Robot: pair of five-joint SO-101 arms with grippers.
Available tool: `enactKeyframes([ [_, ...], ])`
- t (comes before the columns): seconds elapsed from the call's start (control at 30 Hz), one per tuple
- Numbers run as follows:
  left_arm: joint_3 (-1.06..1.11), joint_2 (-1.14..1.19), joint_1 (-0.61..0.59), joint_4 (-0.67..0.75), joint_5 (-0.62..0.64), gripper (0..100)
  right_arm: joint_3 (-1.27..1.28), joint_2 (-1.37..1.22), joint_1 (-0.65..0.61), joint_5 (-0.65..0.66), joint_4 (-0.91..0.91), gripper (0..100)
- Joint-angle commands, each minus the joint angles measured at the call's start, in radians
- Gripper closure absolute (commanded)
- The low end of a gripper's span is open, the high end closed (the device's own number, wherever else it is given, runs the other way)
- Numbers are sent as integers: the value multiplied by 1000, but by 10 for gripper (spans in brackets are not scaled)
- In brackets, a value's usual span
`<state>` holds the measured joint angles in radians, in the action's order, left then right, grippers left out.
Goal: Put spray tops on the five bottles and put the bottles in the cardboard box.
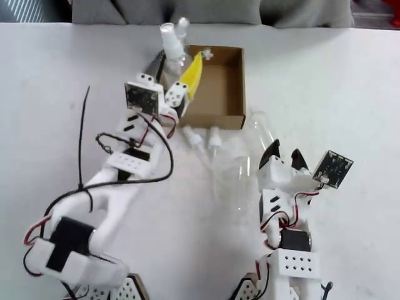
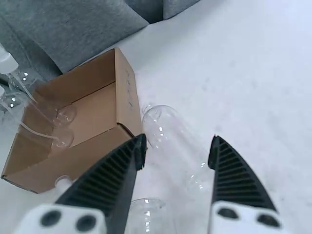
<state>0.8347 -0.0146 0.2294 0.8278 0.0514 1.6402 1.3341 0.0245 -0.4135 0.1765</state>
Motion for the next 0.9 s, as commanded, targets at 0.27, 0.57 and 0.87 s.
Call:
enactKeyframes([
  [0.27, -31, 332, -5, 419, -5, 941, -9, 10, -13, -5, -21, 812],
  [0.57, -190, 550, -58, 512, -5, 942, 2, 15, -22, -5, -21, 812],
  [0.87, -193, 570, -53, 506, -5, 943, 2, 15, -22, -5, -22, 812],
])
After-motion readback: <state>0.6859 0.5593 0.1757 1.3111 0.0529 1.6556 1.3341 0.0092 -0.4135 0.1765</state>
